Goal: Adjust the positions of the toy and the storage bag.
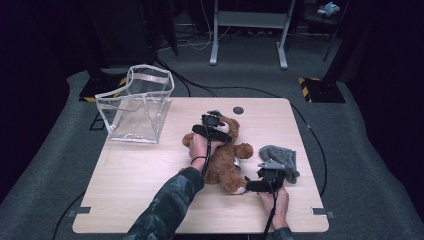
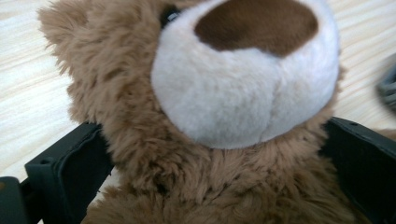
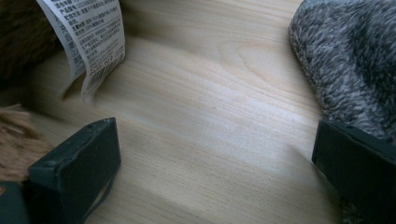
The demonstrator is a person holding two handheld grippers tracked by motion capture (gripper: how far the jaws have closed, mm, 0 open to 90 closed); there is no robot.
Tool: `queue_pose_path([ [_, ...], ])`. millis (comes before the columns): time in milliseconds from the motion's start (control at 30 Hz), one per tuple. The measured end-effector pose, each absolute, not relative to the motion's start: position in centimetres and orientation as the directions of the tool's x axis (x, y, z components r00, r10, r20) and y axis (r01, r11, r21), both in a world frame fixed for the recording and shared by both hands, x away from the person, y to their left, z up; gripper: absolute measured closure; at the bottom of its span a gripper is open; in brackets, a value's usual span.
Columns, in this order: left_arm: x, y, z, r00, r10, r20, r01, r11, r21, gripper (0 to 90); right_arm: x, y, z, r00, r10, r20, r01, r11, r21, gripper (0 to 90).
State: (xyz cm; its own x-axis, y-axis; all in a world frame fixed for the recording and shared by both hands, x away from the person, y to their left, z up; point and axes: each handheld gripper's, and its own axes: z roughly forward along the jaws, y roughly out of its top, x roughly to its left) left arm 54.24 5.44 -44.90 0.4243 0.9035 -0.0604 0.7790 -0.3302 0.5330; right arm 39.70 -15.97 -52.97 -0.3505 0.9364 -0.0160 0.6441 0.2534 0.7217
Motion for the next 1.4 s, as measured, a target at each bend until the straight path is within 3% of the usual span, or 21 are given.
queue_pose_path([
  [300,53.4,5.1,-47.0,0.421,0.907,-0.024,0.756,-0.336,0.562,0.2,39.7,-15.9,-53.0,-0.345,0.939,0.001,0.650,0.238,0.722,0.7],
  [467,53.5,6.0,-48.0,0.410,0.907,-0.097,0.776,-0.291,0.560,1.8,39.7,-15.9,-53.0,-0.340,0.940,-0.003,0.649,0.237,0.722,0.7],
  [567,53.5,6.2,-48.5,0.420,0.896,-0.143,0.781,-0.277,0.560,8.0,39.8,-15.9,-53.0,-0.339,0.941,-0.003,0.651,0.237,0.721,0.7],
  [733,52.8,5.9,-48.3,0.471,0.876,-0.101,0.725,-0.320,0.610,30.4,39.8,-15.9,-53.0,-0.339,0.941,0.002,0.652,0.233,0.722,0.8],
  [833,52.4,6.2,-48.2,0.478,0.872,-0.106,0.703,-0.308,0.641,38.9,39.8,-15.9,-53.0,-0.338,0.941,0.003,0.652,0.232,0.722,1.1],
  [1400,49.7,8.3,-45.4,0.549,0.828,-0.117,0.568,-0.267,0.779,49.1,39.8,-15.9,-53.0,-0.346,0.938,0.004,0.650,0.237,0.722,2.0],
])
